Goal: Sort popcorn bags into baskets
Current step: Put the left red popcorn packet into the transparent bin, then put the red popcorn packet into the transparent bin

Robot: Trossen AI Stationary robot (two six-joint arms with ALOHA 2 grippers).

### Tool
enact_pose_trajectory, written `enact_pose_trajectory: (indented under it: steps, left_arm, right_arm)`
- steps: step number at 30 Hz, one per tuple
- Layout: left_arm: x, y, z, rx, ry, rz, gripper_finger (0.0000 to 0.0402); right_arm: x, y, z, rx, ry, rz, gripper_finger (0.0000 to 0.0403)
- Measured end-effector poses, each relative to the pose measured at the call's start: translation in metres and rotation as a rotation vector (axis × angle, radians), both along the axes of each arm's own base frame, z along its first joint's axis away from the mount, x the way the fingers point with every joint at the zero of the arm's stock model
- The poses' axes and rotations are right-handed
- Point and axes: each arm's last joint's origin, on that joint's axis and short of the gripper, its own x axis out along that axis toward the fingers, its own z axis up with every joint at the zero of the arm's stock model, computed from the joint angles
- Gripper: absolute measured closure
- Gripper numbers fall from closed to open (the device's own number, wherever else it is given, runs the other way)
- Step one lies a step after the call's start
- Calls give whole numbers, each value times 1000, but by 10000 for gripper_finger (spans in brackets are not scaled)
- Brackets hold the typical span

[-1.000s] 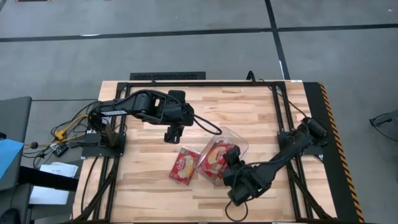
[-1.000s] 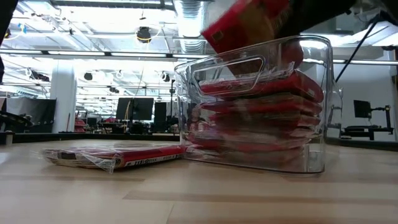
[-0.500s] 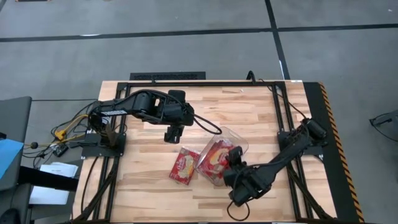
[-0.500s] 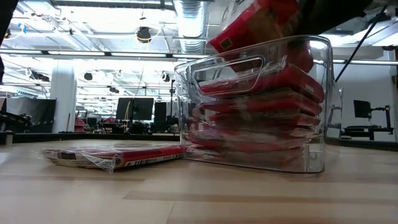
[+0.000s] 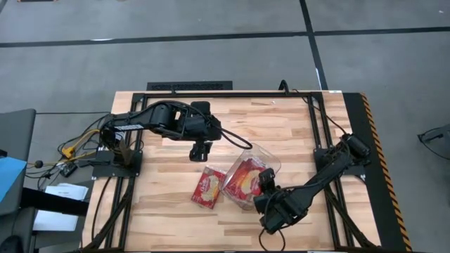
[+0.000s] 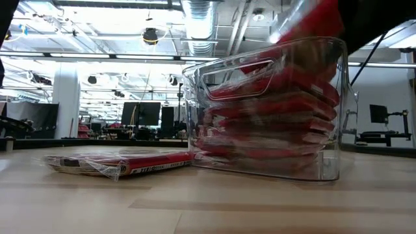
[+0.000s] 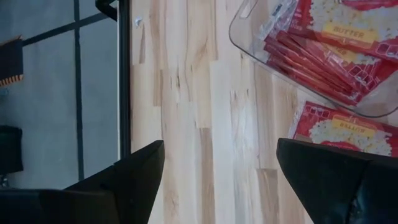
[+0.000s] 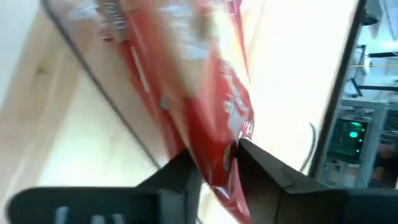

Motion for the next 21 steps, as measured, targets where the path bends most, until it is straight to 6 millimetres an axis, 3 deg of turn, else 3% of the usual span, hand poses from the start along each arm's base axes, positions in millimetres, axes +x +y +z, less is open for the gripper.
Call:
enact_pose_trajectory:
  steps: [10, 16, 21]
  left_arm:
    - [0, 1, 0, -10, -1, 21, 100]
    - [-2, 6, -2, -24, 26, 40, 100]
    - [-1, 13, -4, -218, 58, -57, 100]
  right_arm:
    - [3, 12, 1, 26, -31, 103, 177]
    - [9, 16, 2, 50, -71, 138, 164]
    - [9, 19, 17, 59, -74, 144, 172]
